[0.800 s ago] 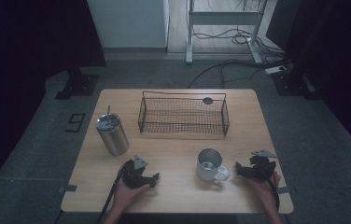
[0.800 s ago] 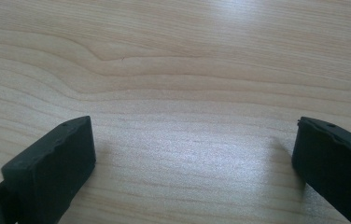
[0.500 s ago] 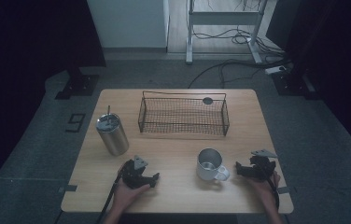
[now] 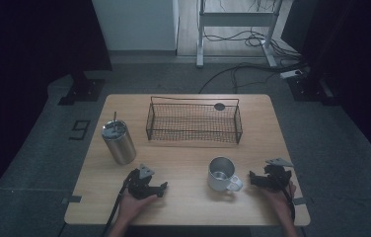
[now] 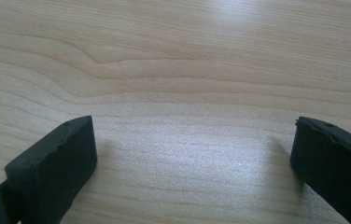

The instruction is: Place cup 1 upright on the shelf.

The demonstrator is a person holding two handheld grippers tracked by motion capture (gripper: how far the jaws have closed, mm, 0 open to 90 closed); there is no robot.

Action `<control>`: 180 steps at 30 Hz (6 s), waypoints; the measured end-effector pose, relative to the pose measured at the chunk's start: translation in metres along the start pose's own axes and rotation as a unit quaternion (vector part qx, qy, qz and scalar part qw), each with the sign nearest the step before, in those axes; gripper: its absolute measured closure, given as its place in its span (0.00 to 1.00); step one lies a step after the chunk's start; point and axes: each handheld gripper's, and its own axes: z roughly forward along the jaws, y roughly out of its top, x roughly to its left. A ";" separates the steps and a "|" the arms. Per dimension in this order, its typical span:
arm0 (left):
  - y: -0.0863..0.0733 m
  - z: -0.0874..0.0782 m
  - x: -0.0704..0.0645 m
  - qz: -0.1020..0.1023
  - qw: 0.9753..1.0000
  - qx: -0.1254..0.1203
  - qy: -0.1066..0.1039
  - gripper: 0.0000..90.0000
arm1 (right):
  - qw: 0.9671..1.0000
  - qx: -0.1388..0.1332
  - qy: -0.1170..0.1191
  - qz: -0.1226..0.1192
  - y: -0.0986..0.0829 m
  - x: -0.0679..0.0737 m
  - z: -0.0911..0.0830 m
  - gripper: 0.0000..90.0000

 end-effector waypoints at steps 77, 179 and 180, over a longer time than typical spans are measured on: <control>-0.001 -0.096 0.075 -0.097 0.984 -0.131 0.065 0.15 | 1.000 -0.007 -0.011 0.011 -0.001 0.000 -0.001 0.06; 0.061 -0.036 0.131 -0.093 0.979 -0.109 0.146 0.04 | 1.000 -0.007 -0.008 0.010 0.000 -0.001 -0.001 0.06; 0.061 -0.037 0.131 -0.091 0.980 -0.106 0.144 0.04 | 1.000 -0.007 -0.008 0.010 0.000 -0.001 -0.001 0.06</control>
